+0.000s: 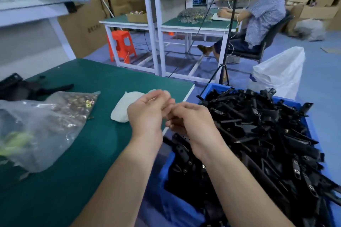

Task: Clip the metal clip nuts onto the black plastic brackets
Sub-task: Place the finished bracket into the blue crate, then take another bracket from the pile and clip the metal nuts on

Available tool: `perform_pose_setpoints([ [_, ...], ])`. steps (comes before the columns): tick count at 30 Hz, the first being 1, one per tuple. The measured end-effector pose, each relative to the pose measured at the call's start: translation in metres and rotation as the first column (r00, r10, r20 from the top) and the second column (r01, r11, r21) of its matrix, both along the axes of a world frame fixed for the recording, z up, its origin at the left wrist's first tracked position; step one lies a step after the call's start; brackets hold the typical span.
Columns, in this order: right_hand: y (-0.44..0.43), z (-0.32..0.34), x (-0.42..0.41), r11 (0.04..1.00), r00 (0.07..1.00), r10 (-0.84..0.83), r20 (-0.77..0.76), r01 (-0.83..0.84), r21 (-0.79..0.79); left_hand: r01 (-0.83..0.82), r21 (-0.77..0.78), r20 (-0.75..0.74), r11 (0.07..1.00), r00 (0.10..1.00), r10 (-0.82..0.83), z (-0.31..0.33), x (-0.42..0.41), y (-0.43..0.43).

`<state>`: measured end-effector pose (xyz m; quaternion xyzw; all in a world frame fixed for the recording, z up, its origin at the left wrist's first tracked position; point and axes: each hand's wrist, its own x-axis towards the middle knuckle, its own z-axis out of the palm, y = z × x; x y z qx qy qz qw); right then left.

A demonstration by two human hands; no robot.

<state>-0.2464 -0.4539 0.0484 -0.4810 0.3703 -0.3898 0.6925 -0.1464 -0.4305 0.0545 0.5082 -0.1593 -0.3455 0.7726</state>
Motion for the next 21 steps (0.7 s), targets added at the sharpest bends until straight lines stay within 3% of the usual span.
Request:
perform_pose_setpoints([
  [6,0.055,0.032,0.096,0.915,0.944,0.291,-0.156,-0.322,-0.242,-0.348,0.055,0.162,0.936,0.928,0.335,0.032,0.078,0.07],
  [12,0.128,0.039,0.198,0.776,0.85,0.451,-0.271,-0.524,-0.35,-0.725,0.103,0.521,0.681,0.623,0.583,0.039,0.16,0.162],
  [16,0.176,0.017,0.262,0.673,0.748,0.564,-0.351,-0.662,-0.329,-0.808,0.166,0.641,0.566,0.525,0.561,0.019,0.213,0.234],
  [21,0.208,-0.013,0.316,0.538,0.702,0.557,-0.444,-0.712,-0.451,-0.827,0.434,0.803,0.357,0.535,0.263,-0.021,0.265,0.323],
])
